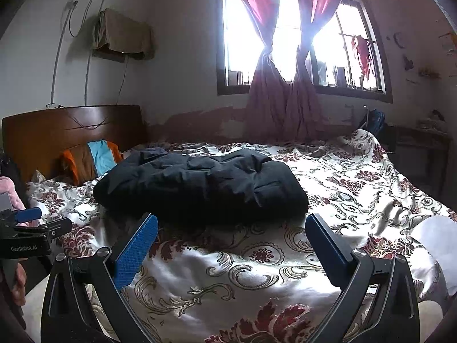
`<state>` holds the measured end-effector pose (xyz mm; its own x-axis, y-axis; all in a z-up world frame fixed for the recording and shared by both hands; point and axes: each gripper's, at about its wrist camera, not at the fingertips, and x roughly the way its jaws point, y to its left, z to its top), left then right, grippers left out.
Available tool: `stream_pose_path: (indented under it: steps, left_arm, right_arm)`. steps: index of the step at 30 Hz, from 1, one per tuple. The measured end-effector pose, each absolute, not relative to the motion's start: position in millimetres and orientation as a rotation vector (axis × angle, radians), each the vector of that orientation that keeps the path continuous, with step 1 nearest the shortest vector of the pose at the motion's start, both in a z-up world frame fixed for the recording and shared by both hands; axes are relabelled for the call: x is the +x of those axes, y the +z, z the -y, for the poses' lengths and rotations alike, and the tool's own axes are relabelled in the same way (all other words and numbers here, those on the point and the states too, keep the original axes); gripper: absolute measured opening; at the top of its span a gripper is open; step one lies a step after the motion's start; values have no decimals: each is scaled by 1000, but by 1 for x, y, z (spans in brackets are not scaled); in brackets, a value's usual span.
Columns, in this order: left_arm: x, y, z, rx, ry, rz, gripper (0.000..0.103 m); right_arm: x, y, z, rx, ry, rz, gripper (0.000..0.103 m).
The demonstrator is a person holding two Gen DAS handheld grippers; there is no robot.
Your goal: Fold large clothes
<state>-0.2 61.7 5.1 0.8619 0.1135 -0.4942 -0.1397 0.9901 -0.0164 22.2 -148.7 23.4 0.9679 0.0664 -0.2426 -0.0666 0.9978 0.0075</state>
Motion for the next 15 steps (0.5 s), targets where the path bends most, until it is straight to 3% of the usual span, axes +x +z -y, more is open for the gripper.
stream_pose_path:
  steps: [15]
  left_arm:
    - [-3,5,-62,-54,144,-508,103]
  right_arm:
    - [22,24,148,3,66,-238,101]
